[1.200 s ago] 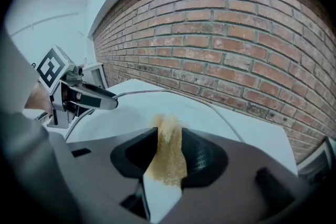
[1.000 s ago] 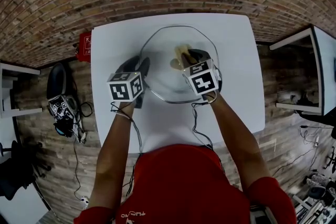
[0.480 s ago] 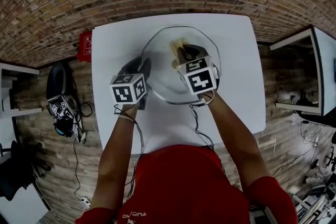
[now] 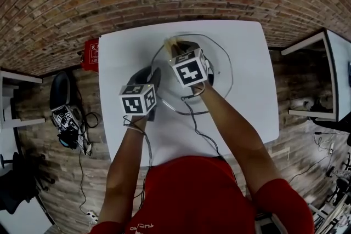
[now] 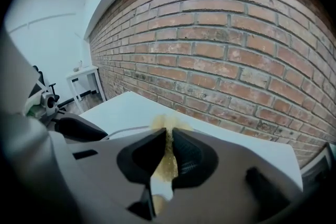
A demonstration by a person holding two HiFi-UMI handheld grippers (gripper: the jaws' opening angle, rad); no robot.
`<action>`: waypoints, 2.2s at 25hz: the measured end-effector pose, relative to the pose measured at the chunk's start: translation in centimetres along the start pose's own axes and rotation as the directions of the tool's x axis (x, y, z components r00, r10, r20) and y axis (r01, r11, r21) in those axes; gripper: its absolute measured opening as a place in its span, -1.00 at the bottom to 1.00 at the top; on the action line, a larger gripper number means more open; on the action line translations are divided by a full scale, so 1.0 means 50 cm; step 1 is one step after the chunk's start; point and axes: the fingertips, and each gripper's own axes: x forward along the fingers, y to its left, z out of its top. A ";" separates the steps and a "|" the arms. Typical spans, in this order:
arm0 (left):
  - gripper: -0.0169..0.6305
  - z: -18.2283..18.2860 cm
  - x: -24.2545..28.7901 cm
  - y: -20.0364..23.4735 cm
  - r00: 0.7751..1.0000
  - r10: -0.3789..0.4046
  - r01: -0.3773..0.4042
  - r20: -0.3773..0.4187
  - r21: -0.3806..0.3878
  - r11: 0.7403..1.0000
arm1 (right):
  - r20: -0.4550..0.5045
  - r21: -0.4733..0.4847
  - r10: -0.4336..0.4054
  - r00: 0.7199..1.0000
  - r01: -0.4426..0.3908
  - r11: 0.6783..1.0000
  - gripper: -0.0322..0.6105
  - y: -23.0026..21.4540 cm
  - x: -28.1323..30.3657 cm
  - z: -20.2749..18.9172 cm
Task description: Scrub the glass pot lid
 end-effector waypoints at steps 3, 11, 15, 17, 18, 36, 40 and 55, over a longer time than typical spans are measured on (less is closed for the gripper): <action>-0.56 0.002 0.001 0.000 1.000 -0.006 0.006 -0.001 0.008 1.000 | -0.017 -0.008 -0.029 0.999 0.029 1.000 -0.74 -0.024 0.010 -0.014; -0.56 0.003 -0.001 0.006 1.000 -0.008 0.008 -0.003 0.014 1.000 | -0.068 0.026 -0.133 0.989 0.135 0.990 -0.74 -0.119 -0.018 -0.079; -0.56 0.002 -0.001 0.006 1.000 -0.016 0.016 -0.003 0.016 1.000 | -0.103 0.052 -0.208 0.973 0.214 0.975 -0.74 -0.180 -0.050 -0.117; -0.56 0.001 0.000 0.005 1.000 -0.018 0.018 -0.005 0.017 1.000 | -0.112 0.073 -0.231 0.966 0.240 0.968 -0.74 -0.200 -0.065 -0.131; -0.56 0.000 0.001 0.005 1.000 -0.018 0.018 -0.006 0.018 1.000 | -0.108 0.082 -0.234 0.966 0.243 0.967 -0.74 -0.201 -0.072 -0.131; -0.57 0.002 -0.003 0.002 1.000 -0.017 0.017 -0.003 0.015 1.000 | -0.115 0.017 0.016 0.993 -0.014 1.000 -0.74 0.105 -0.055 -0.106; -0.57 0.001 -0.003 0.004 1.000 -0.011 0.011 -0.002 0.018 1.000 | -0.140 -0.001 -0.056 0.988 0.056 0.998 -0.74 0.037 -0.074 -0.140; -0.57 -0.004 -0.010 -0.002 1.000 0.006 -0.006 -0.006 0.033 0.999 | -0.184 0.096 -0.221 0.958 0.241 0.966 -0.74 -0.136 -0.205 -0.227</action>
